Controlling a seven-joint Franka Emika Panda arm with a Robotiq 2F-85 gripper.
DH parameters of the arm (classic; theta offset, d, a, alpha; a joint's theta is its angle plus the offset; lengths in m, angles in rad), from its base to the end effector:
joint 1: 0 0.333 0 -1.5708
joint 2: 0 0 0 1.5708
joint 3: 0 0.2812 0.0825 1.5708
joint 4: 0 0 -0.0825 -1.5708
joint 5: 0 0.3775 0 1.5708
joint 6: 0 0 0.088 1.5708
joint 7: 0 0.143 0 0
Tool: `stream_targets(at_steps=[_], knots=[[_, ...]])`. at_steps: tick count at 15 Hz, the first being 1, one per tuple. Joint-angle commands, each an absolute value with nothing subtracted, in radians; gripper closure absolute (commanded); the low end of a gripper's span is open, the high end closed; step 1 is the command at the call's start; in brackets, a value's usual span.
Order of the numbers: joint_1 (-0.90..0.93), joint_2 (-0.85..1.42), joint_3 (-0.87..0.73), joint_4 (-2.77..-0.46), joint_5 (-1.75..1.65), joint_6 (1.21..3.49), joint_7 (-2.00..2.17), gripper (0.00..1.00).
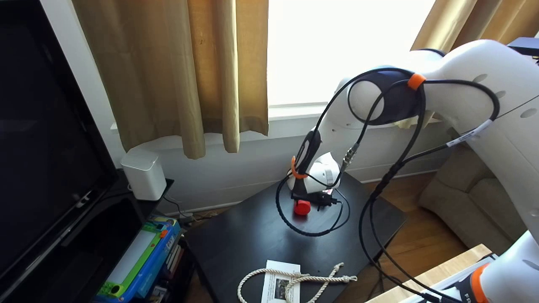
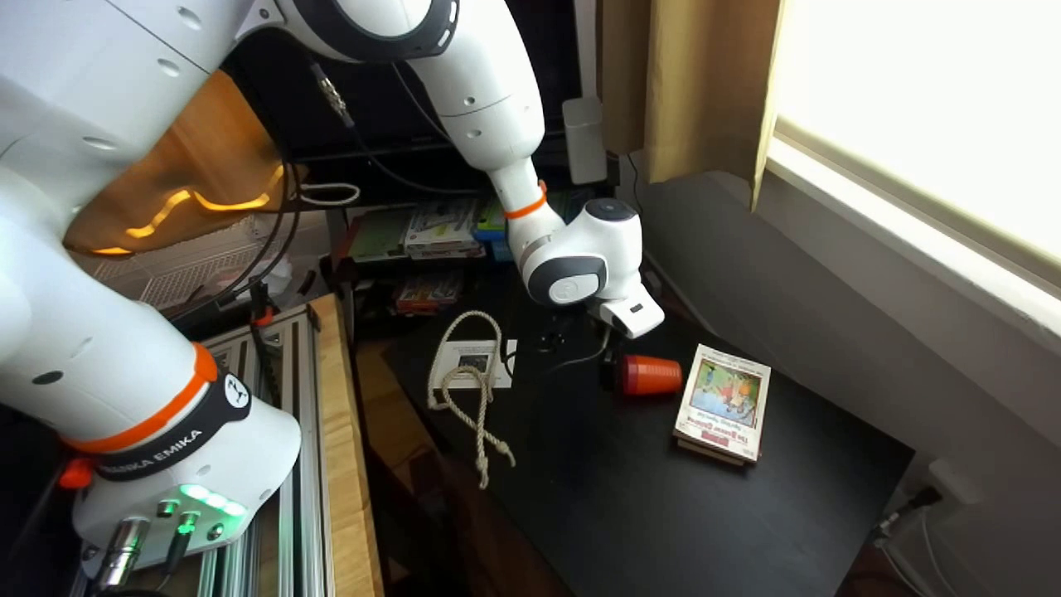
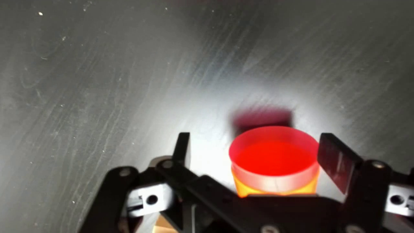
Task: Stack the cups, then turn them upside down
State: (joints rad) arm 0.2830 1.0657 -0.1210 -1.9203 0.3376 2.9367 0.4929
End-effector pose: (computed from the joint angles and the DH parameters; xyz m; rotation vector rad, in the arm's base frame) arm 0.5070 0.0484 -0.1049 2.9516 -0.9175 -0.0169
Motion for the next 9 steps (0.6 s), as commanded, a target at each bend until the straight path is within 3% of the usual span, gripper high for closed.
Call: stream_targets(at_steps=[1, 9], knots=[[0.197, 0.977, -0.066, -1.968, 0.312, 2.944, 0.406, 0.0], [0.15, 1.067, -0.068, -1.82, 0.259, 2.917, 0.326, 0.0]])
